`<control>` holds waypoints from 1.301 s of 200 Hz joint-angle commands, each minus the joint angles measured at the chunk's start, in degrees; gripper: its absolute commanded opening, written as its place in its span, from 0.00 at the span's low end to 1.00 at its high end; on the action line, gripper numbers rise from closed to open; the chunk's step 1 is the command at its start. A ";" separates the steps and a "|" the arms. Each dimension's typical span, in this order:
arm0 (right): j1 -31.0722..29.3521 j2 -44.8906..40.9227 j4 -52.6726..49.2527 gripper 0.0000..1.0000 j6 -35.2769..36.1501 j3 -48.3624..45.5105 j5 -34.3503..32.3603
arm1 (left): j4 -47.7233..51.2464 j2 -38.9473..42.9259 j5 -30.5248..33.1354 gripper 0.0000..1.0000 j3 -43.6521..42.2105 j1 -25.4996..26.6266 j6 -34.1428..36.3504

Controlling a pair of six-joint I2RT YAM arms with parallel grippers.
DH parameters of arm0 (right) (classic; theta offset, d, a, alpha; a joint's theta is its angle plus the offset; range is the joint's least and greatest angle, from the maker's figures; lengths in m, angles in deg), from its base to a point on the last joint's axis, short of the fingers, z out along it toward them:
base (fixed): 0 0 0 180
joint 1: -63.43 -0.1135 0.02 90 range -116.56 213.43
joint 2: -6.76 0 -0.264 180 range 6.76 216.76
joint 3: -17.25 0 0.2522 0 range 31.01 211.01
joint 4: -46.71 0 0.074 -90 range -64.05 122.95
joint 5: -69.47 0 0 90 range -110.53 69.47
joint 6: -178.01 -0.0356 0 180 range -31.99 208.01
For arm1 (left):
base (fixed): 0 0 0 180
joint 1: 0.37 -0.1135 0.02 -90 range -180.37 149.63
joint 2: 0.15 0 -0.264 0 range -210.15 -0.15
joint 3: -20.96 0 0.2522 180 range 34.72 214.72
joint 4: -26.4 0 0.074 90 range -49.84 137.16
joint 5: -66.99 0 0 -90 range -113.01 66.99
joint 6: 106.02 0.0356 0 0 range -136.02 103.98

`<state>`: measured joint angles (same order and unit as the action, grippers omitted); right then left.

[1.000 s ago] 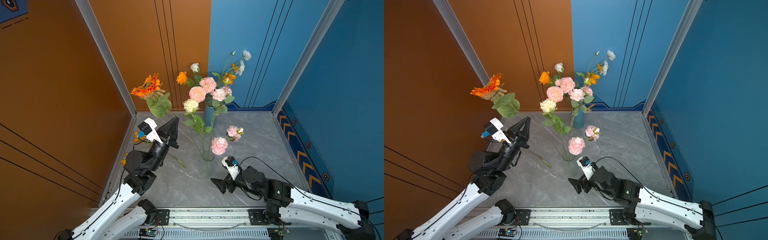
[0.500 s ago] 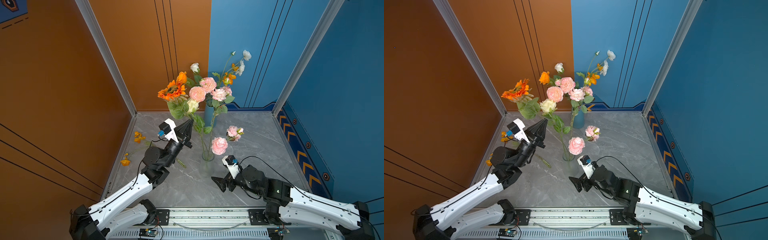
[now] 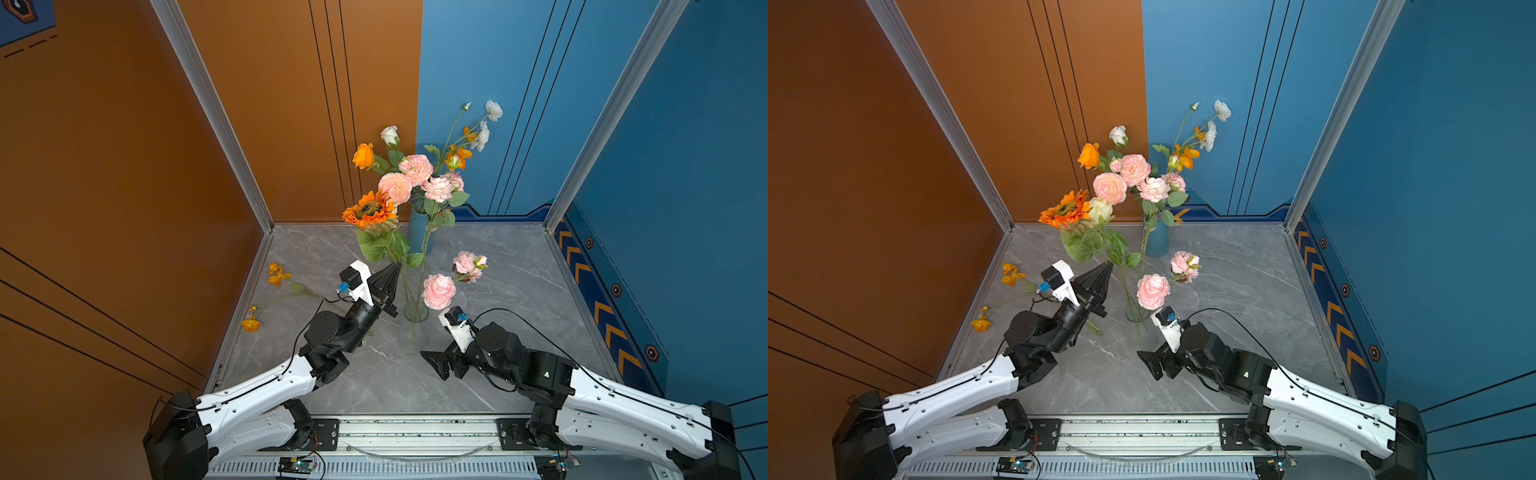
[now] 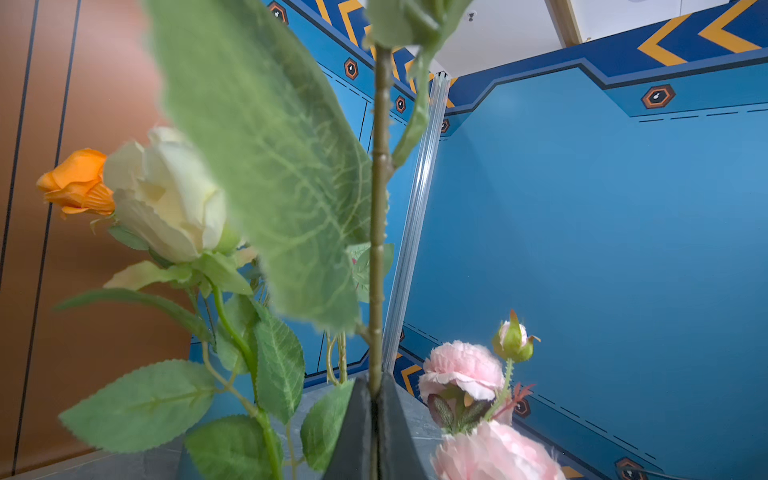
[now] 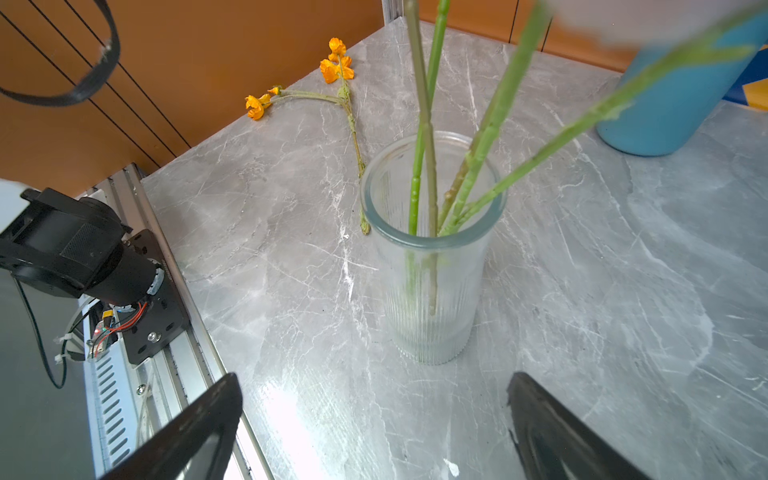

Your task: Arrange the flowers into the vase

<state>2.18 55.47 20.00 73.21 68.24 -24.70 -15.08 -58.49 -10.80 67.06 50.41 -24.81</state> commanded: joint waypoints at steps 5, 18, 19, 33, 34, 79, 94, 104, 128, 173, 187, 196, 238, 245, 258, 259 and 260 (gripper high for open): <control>0.35 -0.29 0.65 1.00 1.47 1.10 1.43 | -3.20 -0.23 5.91 0.00 -3.04 2.14 1.00; 0.59 -0.59 0.78 1.00 1.68 0.91 1.46 | -3.20 -0.69 6.84 0.00 -4.72 2.81 0.80; 0.60 -0.61 0.80 1.00 1.70 0.87 1.45 | -3.20 -0.75 6.94 0.00 -4.86 2.86 0.84; 0.70 -0.80 1.23 1.00 1.64 0.59 1.38 | -3.37 -1.13 8.15 0.02 -6.41 3.57 0.70; 0.70 -0.81 1.29 1.00 1.63 0.57 1.41 | -3.37 -1.14 8.30 0.02 -6.50 3.59 0.71; 0.83 -0.72 3.81 1.00 0.92 -0.49 2.10 | -3.73 -3.19 10.64 0.08 -8.74 4.82 0.16; 0.79 -0.54 3.92 1.00 1.00 -0.56 2.06 | -3.73 -3.66 10.81 0.10 -9.09 4.78 0.09; 0.74 -0.63 4.15 1.00 0.92 -0.58 2.23 | -3.65 -3.66 10.64 0.11 -9.35 4.77 0.07; 0.70 -1.07 4.94 1.00 0.75 -1.17 2.14 | -3.51 -2.85 11.00 0.13 -10.00 4.86 -0.12; 0.69 -0.98 5.39 1.00 0.84 -1.38 2.49 | -0.86 -1.04 11.91 0.37 -11.13 5.29 -1.45; 0.70 -0.98 5.53 1.00 0.92 -1.44 2.50 | 4.23 0.25 11.91 0.49 -9.92 5.29 -2.42; 0.74 -1.01 5.57 1.00 0.92 -1.46 2.41 | 7.78 1.55 11.16 0.56 -9.45 5.27 -2.99; 0.94 -0.25 6.28 1.00 1.36 -1.37 2.66 | 28.84 7.25 9.77 0.76 -5.68 4.07 -5.37; 0.95 0.10 6.53 1.00 1.50 -1.29 2.85 | 31.27 7.83 8.89 0.77 -5.16 3.57 -5.63; 0.94 0.72 6.94 1.00 1.54 -1.13 3.18 | 33.52 8.92 6.93 0.78 -4.78 2.58 -5.89; 0.95 0.75 7.00 1.00 1.49 -1.12 3.23 | 33.70 8.98 6.72 0.78 -4.81 2.49 -5.93; 0.91 0.76 7.03 1.00 1.47 -1.12 3.26 | 33.84 9.10 6.53 0.78 -4.77 2.39 -5.95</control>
<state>2.77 55.38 25.18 74.01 67.48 -22.95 7.89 -51.46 -0.75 60.22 54.41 -29.43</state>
